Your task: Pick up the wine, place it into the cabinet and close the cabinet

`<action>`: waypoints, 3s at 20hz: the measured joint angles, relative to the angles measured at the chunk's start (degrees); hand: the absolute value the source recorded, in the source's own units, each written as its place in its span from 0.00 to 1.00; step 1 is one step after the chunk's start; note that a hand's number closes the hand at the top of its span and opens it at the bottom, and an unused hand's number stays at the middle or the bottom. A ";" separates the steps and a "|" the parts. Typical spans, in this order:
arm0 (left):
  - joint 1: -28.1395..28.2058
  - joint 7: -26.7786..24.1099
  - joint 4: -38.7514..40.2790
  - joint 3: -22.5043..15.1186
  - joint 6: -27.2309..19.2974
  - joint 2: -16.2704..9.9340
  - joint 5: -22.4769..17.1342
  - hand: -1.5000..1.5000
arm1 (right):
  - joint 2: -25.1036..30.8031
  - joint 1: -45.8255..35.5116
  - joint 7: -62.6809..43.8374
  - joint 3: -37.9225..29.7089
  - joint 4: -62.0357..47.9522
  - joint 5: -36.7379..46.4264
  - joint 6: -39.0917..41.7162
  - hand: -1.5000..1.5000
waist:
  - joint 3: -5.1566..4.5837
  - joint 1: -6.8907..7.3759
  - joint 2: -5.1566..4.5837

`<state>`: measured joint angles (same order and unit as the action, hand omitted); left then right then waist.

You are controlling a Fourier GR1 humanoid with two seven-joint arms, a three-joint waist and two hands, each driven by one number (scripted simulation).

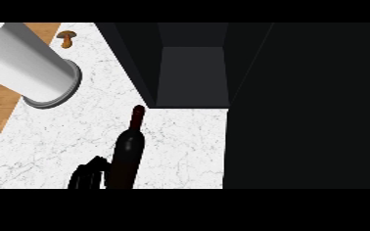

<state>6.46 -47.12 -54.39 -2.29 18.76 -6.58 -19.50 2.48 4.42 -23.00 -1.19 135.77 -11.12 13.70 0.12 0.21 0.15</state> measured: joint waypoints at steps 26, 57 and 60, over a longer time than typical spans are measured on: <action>-2.33 34.29 -45.12 -11.33 -23.50 6.19 -1.93 1.00 | 0.03 -0.68 2.31 -1.16 -3.66 -0.97 0.91 0.00 | -0.11 -0.34 -0.13; -33.04 23.86 -10.35 -23.87 -48.83 6.56 -7.58 1.00 | 0.73 1.04 4.07 -3.35 -4.27 -2.45 3.03 0.00 | -0.13 -0.79 -0.20; -34.46 20.61 -5.23 -24.17 -48.42 6.56 -10.50 1.00 | -0.04 0.38 3.63 -1.63 -4.05 -0.46 2.14 0.00 | -0.13 -0.86 -0.24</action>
<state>-28.00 -26.51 -59.62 -26.46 -29.66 -0.01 -30.00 2.44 4.79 -19.36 -2.82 131.72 -11.57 15.85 -0.01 -0.65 -0.08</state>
